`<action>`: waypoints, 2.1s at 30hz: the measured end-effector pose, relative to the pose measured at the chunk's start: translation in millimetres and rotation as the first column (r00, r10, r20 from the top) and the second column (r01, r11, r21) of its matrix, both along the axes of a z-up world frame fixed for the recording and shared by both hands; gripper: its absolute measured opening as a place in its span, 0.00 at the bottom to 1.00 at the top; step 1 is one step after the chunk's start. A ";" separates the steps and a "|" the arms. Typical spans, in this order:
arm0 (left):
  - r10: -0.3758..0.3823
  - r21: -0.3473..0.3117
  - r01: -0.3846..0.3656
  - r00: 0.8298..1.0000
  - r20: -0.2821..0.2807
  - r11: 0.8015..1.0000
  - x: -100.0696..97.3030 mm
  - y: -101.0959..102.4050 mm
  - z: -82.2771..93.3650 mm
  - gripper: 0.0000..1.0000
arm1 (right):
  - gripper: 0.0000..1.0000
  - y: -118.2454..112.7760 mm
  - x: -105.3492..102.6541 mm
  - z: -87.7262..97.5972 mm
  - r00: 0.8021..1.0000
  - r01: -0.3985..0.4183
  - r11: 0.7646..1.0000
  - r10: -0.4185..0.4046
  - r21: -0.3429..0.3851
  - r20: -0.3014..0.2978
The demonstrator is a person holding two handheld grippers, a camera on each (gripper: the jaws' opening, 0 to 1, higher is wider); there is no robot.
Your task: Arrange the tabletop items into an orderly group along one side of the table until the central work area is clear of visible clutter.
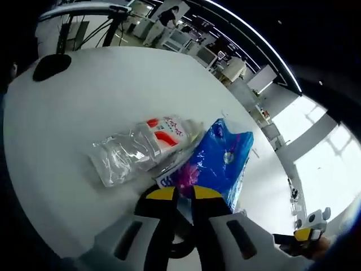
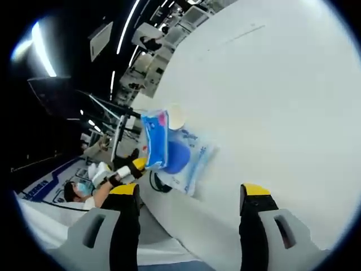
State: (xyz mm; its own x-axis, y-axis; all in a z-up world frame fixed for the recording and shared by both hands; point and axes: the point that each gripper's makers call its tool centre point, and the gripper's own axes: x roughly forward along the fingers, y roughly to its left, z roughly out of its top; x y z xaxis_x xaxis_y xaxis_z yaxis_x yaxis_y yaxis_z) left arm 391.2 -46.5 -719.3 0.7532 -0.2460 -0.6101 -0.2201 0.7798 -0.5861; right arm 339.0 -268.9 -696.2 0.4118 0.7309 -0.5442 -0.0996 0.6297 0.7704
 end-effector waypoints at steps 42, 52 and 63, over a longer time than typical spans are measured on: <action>0.090 -0.112 -0.092 0.996 -0.018 0.989 -30.6 1.5 13.6 0.33 | 0.63 31.5 26.4 -0.4 0.926 -0.225 0.941 0.288 -0.252 0.246; 0.115 -0.129 -0.122 0.991 -0.061 0.984 -31.6 -12.5 1.4 0.10 | 0.62 33.8 31.9 2.0 0.915 -0.231 0.935 0.303 -0.269 0.268; 0.031 -0.063 -0.037 0.996 -0.085 0.997 -39.5 -6.9 -3.4 0.00 | 0.62 41.4 34.0 2.6 0.891 -0.250 0.917 0.343 -0.310 0.296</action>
State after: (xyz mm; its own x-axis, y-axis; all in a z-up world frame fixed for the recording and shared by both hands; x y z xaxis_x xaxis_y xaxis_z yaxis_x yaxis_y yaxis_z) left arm 351.7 -53.4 -722.7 0.7087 -0.2621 -0.6550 -0.2962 0.7321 -0.6134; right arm 373.0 -227.5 -693.6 0.3899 0.7015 -0.5965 -0.5375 0.6994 0.4711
